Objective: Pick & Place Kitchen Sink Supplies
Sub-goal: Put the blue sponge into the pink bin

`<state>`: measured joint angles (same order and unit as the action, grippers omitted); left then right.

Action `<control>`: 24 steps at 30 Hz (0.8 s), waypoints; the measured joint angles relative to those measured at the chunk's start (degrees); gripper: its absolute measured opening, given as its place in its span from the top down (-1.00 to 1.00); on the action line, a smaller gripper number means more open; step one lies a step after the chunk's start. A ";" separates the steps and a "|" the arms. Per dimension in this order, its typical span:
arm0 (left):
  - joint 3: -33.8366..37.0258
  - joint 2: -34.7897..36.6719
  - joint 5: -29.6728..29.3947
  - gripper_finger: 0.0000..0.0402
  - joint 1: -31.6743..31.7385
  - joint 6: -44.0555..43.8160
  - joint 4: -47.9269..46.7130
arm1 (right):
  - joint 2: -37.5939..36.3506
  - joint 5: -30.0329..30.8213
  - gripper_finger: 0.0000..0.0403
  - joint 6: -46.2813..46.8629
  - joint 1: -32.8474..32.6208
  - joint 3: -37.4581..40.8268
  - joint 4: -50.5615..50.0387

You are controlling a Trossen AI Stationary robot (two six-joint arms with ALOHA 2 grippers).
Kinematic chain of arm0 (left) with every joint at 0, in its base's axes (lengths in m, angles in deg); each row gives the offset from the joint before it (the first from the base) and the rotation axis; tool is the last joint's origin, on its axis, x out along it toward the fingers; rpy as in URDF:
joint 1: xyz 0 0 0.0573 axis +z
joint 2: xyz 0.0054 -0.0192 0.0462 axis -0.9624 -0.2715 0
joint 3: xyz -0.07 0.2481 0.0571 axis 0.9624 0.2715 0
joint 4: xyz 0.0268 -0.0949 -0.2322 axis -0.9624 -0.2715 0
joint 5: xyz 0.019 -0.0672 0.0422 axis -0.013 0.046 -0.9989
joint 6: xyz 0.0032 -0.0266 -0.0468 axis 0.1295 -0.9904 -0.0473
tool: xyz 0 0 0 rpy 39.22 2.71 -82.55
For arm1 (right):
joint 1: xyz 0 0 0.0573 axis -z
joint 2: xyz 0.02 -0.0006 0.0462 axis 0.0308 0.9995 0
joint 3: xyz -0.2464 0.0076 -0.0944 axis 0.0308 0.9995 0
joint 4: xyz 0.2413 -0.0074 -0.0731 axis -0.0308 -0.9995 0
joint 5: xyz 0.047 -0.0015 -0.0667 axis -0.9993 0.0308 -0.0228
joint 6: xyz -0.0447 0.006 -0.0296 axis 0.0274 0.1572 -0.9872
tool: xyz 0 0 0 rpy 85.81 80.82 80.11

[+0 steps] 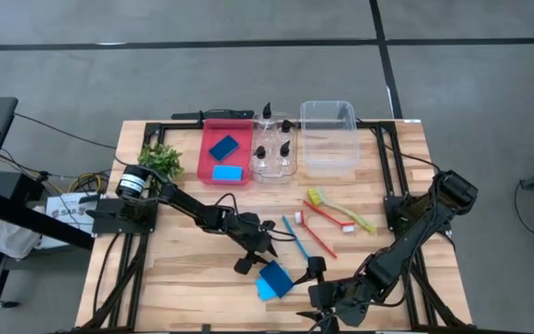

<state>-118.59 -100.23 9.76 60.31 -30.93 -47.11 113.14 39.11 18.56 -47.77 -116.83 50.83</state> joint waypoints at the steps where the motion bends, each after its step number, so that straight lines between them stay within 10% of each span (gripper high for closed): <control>1: 0.00 0.00 0.01 0.23 0.00 -0.10 0.00 | 0.00 0.00 -0.68 0.00 0.00 0.00 0.00; 24: -3.76 -7.74 2.81 0.26 1.21 -2.07 0.83 | 0.00 0.01 -0.68 -0.02 0.00 0.00 0.02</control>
<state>-122.35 -107.96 12.57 61.52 -33.00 -46.28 113.14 39.12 18.54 -47.77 -116.83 50.85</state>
